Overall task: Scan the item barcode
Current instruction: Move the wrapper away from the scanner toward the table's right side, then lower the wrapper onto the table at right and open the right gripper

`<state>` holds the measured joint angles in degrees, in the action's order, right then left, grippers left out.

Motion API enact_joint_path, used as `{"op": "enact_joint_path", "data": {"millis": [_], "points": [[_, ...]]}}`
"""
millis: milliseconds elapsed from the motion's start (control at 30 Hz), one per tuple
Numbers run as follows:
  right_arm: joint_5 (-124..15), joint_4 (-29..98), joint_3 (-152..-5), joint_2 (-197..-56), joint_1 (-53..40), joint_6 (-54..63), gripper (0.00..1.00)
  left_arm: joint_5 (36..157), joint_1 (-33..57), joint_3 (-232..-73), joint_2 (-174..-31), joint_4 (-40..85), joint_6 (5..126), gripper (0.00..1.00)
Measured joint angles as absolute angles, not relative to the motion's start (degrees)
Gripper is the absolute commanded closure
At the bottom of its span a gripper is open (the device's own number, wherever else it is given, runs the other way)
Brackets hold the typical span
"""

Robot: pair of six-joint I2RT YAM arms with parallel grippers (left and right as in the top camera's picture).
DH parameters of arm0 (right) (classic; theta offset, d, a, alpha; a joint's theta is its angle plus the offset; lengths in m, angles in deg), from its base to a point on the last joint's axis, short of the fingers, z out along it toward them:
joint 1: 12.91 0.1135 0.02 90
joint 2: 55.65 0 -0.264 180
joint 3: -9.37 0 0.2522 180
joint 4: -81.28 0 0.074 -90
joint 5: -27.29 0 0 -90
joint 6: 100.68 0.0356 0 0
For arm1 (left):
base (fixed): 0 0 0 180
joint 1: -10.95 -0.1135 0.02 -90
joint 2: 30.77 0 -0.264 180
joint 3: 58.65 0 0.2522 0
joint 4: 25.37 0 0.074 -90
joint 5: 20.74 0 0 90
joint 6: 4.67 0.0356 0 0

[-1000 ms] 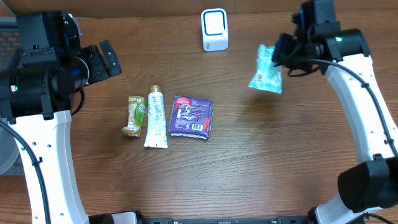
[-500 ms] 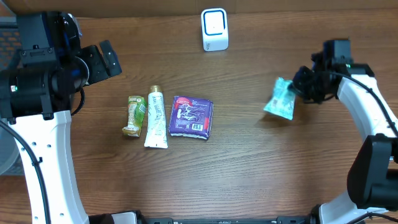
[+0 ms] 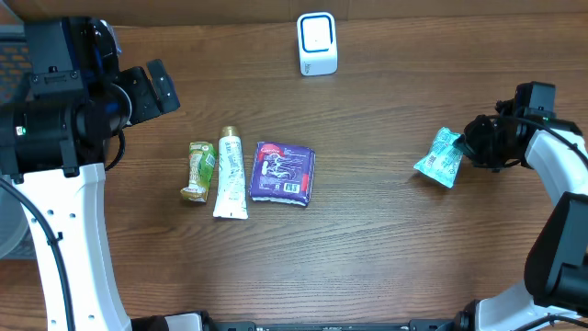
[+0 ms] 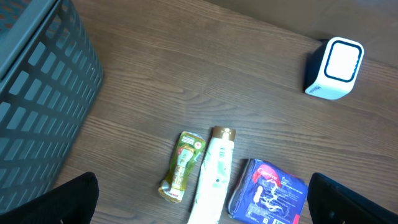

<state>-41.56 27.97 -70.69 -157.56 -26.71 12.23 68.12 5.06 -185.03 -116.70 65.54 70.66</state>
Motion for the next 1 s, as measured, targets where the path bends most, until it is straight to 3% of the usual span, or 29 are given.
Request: {"op": "enact_joint_path", "data": {"millis": [433,1000], "points": [[-45.96,34.04,-67.37,-157.56,-26.76,13.55,0.96,68.12,5.06,-185.03,-116.70,65.52,70.66,0.00],[-62.44,37.56,-67.37,-157.56,-26.76,35.93,0.96,68.12,5.06,-185.03,-116.70,65.52,70.66,0.00]]}}
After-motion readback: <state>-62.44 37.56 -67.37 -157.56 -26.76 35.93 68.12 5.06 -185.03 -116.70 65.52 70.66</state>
